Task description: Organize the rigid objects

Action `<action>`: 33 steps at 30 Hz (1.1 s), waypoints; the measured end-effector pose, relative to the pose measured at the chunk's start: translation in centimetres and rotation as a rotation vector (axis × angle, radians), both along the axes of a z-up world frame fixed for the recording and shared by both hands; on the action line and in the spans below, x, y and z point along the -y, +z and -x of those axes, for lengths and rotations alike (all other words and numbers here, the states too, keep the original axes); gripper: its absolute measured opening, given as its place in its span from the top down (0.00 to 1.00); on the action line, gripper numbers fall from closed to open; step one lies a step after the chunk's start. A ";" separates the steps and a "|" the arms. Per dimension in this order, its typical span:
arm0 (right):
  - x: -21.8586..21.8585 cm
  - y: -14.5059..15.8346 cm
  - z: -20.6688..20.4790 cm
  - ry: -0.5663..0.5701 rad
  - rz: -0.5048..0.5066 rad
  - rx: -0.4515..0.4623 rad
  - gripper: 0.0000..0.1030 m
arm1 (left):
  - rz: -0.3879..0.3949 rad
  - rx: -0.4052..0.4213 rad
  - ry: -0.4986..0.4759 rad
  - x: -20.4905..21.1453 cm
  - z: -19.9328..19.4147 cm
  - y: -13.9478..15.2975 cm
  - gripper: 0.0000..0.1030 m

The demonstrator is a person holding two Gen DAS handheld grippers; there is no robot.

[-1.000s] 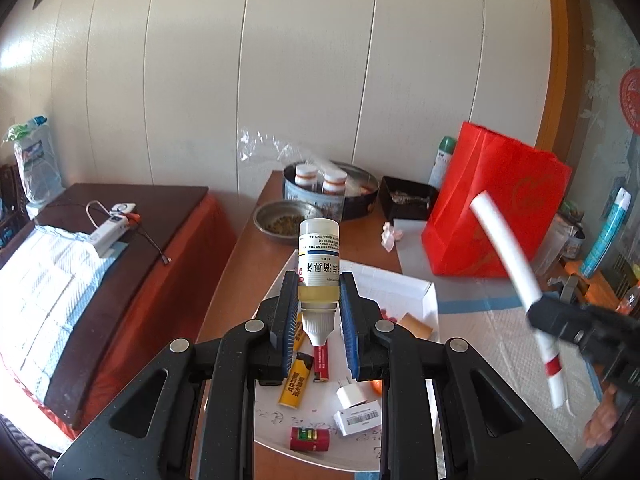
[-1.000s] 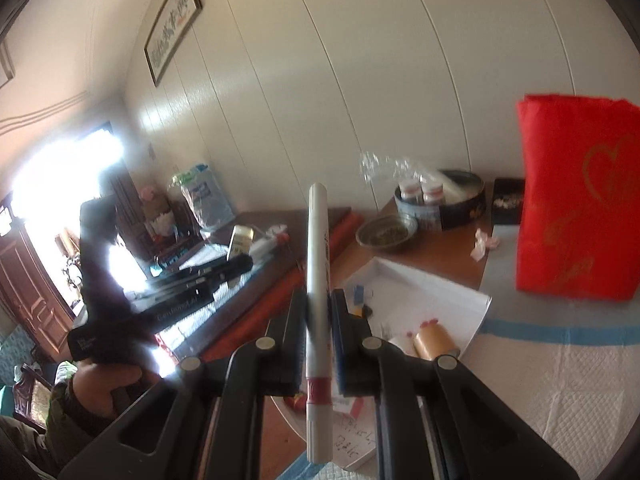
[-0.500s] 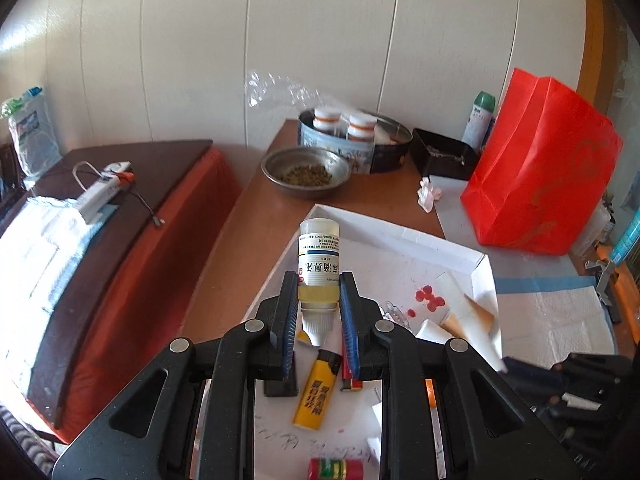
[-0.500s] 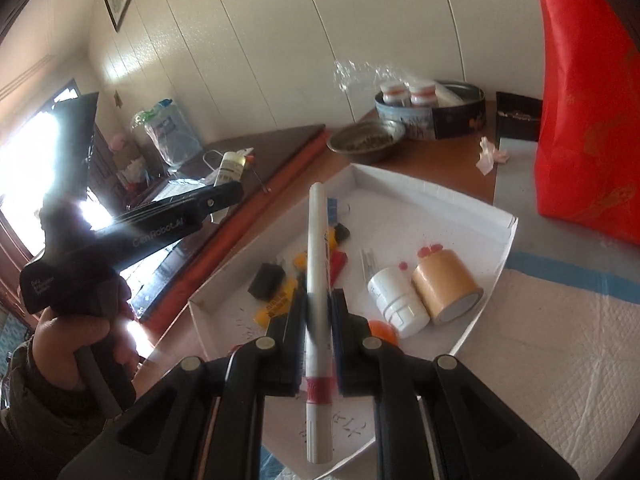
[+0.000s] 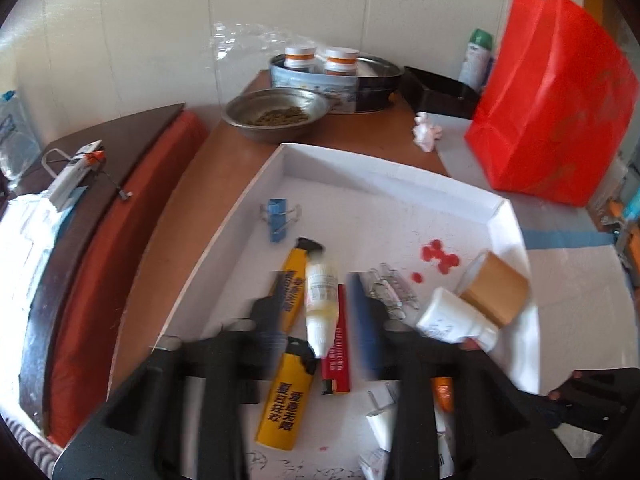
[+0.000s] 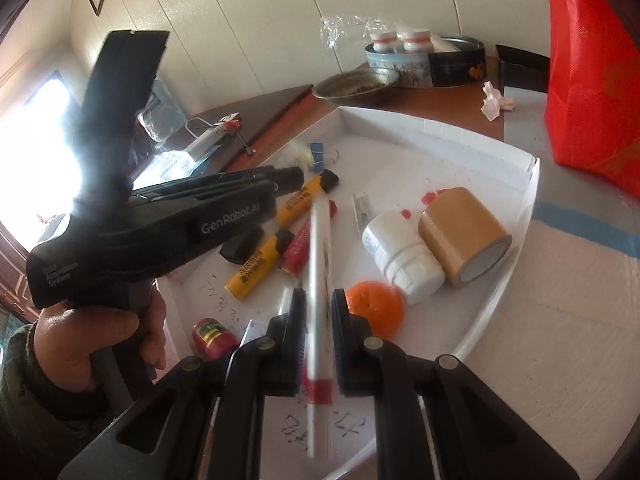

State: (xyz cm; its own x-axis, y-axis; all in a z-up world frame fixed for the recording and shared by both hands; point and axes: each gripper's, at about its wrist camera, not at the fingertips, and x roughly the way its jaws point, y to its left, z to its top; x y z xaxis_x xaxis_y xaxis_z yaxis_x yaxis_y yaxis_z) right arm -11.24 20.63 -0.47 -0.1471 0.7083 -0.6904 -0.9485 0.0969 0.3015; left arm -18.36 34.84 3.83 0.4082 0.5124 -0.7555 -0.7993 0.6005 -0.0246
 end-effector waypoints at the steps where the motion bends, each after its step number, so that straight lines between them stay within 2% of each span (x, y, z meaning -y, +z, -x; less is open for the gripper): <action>1: 0.2 0.2 0.0 -0.007 -0.008 0.018 0.85 | -0.015 0.003 0.019 0.0 0.2 0.2 0.01; 3: 0.5 0.7 0.2 -0.026 -0.029 0.056 0.51 | -0.037 0.008 0.048 0.1 0.8 0.7 0.00; 4: 0.7 1.0 0.4 -0.036 -0.045 0.076 0.18 | -0.043 0.004 0.063 0.1 1.1 0.8 0.00; 5: 0.9 1.2 0.5 -0.045 -0.064 0.097 0.07 | -0.047 0.003 0.077 0.1 1.4 1.0 0.00; 8: 1.0 1.6 1.1 -0.049 -0.076 0.153 0.07 | -0.054 0.017 0.096 0.0 1.9 1.7 0.00; 14: 1.2 1.9 1.1 -0.053 -0.080 0.159 0.00 | -0.070 0.035 0.102 0.8 2.5 3.0 0.00; 26: 2.4 3.2 1.4 -0.084 -0.113 0.181 0.00 | -0.093 0.053 0.068 3.3 2.5 4.6 0.00; 33: 3.7 4.3 1.3 -0.166 -0.152 0.214 0.00 | -0.115 0.093 0.053 4.4 3.6 6.1 0.00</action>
